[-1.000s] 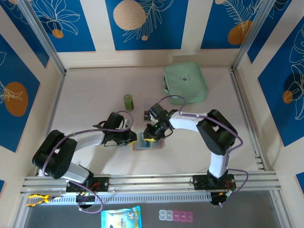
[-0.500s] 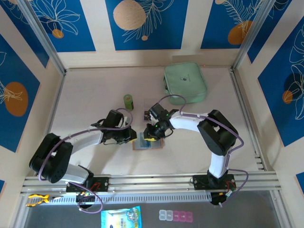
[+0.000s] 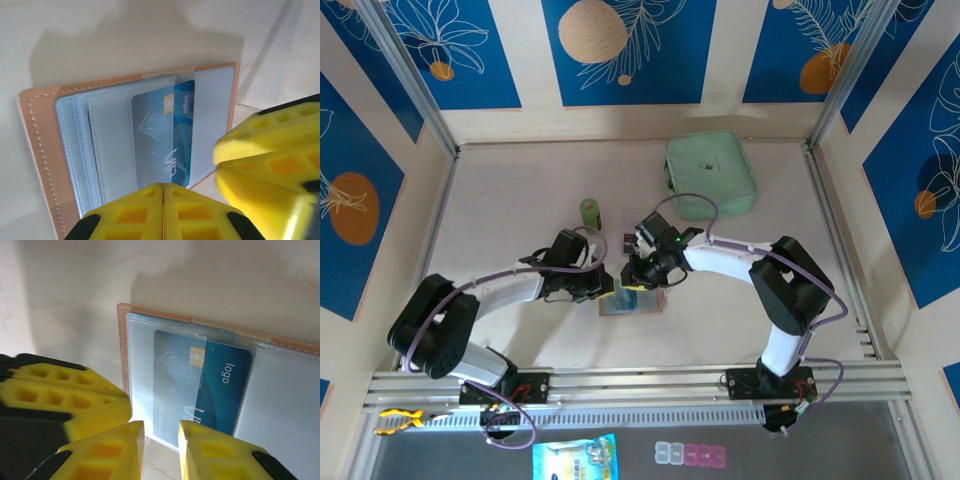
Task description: Take the credit cards out of the card holder
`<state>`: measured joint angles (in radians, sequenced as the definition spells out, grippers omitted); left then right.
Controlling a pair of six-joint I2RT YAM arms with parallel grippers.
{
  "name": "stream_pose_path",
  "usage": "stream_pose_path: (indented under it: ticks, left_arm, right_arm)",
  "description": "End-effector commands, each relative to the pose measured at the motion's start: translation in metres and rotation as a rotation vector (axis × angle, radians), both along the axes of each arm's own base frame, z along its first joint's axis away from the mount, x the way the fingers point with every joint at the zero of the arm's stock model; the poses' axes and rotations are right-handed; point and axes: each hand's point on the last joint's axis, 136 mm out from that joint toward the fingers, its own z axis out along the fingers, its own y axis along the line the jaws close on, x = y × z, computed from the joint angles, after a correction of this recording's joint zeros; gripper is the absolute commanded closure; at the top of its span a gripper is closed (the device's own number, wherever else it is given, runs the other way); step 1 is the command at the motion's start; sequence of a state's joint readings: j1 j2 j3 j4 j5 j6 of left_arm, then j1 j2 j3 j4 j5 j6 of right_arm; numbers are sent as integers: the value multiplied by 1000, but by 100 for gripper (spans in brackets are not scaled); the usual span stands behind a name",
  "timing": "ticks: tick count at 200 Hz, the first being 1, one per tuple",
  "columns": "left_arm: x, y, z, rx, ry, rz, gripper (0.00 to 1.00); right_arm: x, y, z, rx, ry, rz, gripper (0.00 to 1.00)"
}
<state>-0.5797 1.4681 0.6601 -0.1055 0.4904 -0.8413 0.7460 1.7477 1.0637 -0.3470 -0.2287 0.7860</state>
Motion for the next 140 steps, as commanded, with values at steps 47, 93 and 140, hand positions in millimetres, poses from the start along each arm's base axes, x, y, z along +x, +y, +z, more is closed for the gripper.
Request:
stream_pose_path:
  ticks: [47, 93, 140]
  left_arm:
    - [-1, 8, 3, 57, 14, 32, 94]
    - [-2, 16, 15, 84, 13, 75, 94]
    - [3, 17, 25, 117, 0, 50, 94]
  right_arm:
    - [-6, -13, 2, 2, 19, -21, 74]
    - [-8, -17, 9, 9, 7, -29, 74]
    - [-10, -18, 9, 12, 11, -31, 73]
